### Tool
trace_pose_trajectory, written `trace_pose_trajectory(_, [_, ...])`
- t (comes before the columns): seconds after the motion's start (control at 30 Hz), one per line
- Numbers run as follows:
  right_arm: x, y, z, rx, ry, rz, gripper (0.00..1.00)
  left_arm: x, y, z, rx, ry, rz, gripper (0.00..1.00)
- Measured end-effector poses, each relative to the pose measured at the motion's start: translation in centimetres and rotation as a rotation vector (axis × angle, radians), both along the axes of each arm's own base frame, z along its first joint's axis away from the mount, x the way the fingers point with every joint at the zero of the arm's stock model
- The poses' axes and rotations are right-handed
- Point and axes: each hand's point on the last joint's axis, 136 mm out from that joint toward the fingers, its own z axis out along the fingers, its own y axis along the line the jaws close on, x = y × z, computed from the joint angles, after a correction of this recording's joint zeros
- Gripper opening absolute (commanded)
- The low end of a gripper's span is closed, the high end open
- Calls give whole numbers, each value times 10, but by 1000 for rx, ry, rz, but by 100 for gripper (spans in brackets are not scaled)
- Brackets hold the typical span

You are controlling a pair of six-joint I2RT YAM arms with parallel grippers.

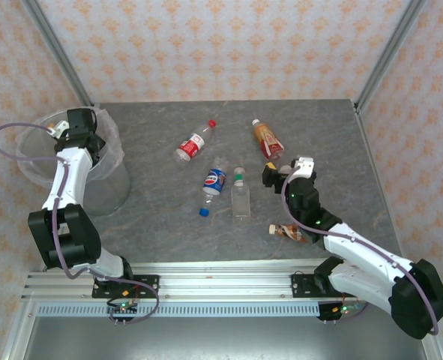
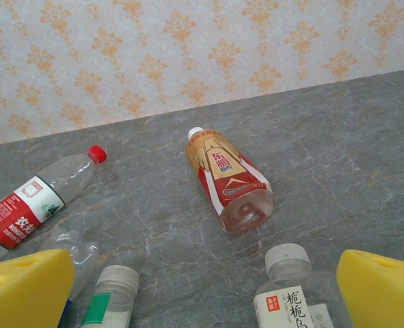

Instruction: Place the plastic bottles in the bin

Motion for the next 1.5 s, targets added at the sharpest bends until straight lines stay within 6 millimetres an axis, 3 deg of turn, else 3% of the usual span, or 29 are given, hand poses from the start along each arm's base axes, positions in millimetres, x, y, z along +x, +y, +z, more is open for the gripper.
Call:
trace_pose_trajectory(0.4, [3, 4, -2, 8, 30, 6, 99, 1, -9, 14, -30, -52, -39, 92])
trace_pose_trajectory(0.47, [3, 1, -5, 11, 55, -6, 99, 1, -13, 23, -37, -75, -52, 100])
trace_pose_trajectory(0.63, [3, -17, -7, 26, 131, -75, 99, -1, -20, 56, -32, -155, -85, 100])
trace_pose_trajectory(0.87, [-14, -45, -15, 53, 209, -139, 99, -9, -43, 94, -26, -261, -162, 100])
trace_pose_trajectory(1.17, [-25, -73, -61, 30, 422, -181, 99, -8, -79, 122, -68, -372, -292, 100])
trace_pose_trajectory(1.5, [-32, -69, -105, 21, 628, -171, 99, 2, -119, 144, -157, -548, -496, 100])
